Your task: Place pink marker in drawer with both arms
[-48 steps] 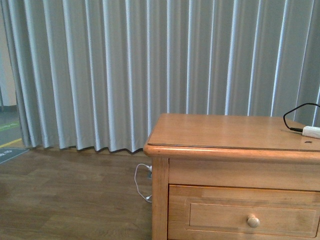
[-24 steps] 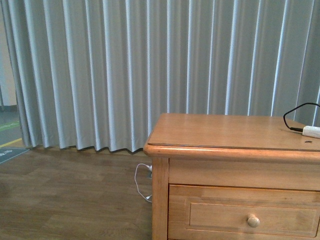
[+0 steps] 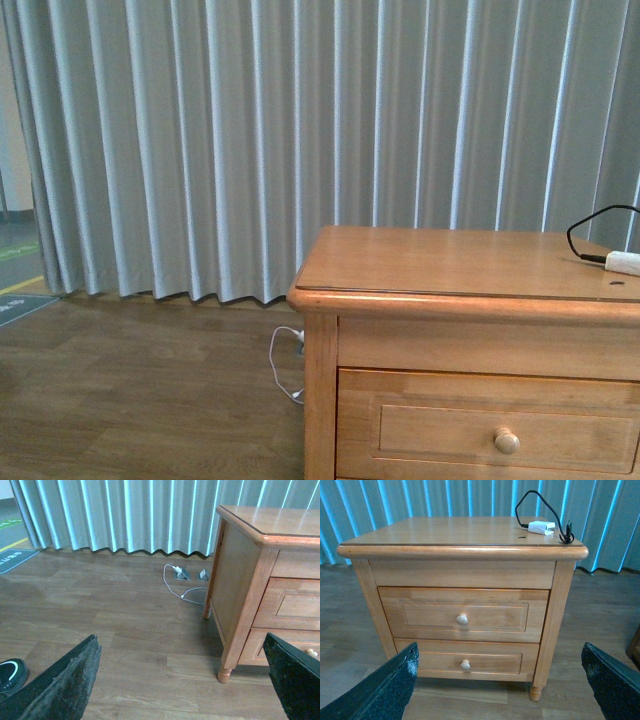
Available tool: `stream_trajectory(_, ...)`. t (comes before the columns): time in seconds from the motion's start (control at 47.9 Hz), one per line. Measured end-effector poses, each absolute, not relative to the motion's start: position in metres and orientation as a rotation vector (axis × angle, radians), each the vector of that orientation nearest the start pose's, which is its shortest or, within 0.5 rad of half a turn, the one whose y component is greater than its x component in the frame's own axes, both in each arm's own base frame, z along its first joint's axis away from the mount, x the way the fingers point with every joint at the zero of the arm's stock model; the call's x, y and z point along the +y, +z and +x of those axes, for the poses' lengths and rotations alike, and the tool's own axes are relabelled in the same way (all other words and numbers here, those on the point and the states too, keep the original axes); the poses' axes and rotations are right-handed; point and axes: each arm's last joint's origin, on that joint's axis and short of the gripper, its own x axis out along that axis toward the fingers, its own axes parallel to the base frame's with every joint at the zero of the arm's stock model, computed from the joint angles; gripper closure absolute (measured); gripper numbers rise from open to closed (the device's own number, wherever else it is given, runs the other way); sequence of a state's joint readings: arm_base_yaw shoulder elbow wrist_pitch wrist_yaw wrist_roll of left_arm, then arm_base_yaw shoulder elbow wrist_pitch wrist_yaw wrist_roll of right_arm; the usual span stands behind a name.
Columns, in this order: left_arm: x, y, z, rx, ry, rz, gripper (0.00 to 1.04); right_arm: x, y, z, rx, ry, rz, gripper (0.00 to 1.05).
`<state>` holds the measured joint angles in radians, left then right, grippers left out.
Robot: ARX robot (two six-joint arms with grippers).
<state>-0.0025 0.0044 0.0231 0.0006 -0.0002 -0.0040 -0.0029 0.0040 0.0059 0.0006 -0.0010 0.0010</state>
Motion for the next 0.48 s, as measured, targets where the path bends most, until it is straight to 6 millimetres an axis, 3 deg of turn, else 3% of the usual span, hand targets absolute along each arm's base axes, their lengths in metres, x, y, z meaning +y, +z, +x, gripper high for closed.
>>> stream_trajectory(0.48, -0.0002, 0.1711, 0.0965, -0.019, -0.002, -0.004, 0.06, -0.0003, 0.1653, 0.0976, -0.002, -0.002, 0.001, 0.09)
